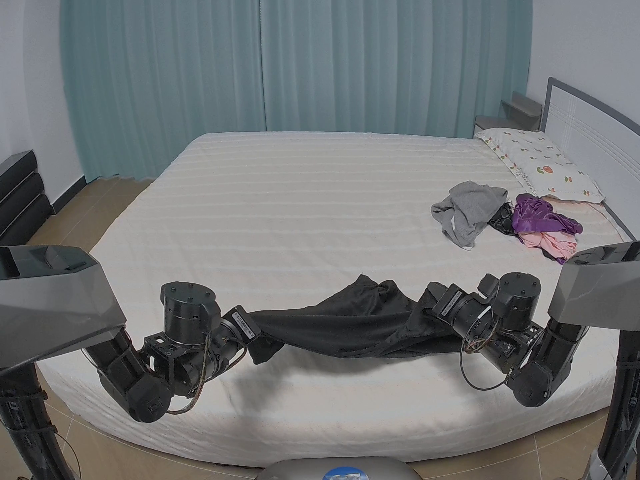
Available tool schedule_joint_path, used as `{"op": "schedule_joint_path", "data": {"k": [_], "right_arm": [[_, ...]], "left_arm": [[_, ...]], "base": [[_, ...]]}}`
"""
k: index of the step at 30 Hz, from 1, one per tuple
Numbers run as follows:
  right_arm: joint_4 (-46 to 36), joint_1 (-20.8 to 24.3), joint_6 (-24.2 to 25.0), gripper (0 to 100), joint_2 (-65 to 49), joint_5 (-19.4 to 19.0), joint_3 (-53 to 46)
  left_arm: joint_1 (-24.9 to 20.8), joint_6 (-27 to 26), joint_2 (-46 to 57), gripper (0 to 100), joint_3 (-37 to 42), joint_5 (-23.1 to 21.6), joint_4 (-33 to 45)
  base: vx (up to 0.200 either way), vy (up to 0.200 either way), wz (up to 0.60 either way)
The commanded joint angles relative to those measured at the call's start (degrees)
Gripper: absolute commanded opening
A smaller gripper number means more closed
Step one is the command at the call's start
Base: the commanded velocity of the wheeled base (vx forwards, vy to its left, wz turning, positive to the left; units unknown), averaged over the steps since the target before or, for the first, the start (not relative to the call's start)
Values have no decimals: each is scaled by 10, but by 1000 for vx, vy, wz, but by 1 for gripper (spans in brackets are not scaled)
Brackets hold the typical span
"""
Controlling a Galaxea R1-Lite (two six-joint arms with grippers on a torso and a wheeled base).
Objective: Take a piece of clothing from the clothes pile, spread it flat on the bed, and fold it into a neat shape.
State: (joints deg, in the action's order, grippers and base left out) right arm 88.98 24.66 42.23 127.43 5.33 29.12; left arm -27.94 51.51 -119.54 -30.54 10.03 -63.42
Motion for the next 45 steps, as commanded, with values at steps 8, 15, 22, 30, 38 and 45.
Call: {"op": "schedule_joint_path", "data": {"k": [8, 15, 22, 30, 38, 45], "right_arm": [[8, 5, 0, 0, -28, 2, -39], [8, 6, 0, 0, -77, 3, -97], [8, 9, -6, 0, -191, 6, -147], [-12, 10, -15, 0, -364, 10, -180], [-196, -26, -48, 0, -518, 10, -43], [-340, -77, -47, 0, -473, 3, 165]], "left_arm": [[-17, 3, 21, 0, 24, 3, -2], [-27, 2, 65, 0, 48, 4, 2], [-30, 0, 151, 0, 89, 6, 10], [-31, -4, 298, 0, 89, 11, 104], [-17, -44, 409, 0, -23, 27, 266], [36, -59, 334, 0, -153, 25, 317]], "base": [[0, 0, 0], [-171, 0, 0], [-200, 0, 0], [-50, 0, 0], [0, 0, 0], [0, 0, 0]]}}
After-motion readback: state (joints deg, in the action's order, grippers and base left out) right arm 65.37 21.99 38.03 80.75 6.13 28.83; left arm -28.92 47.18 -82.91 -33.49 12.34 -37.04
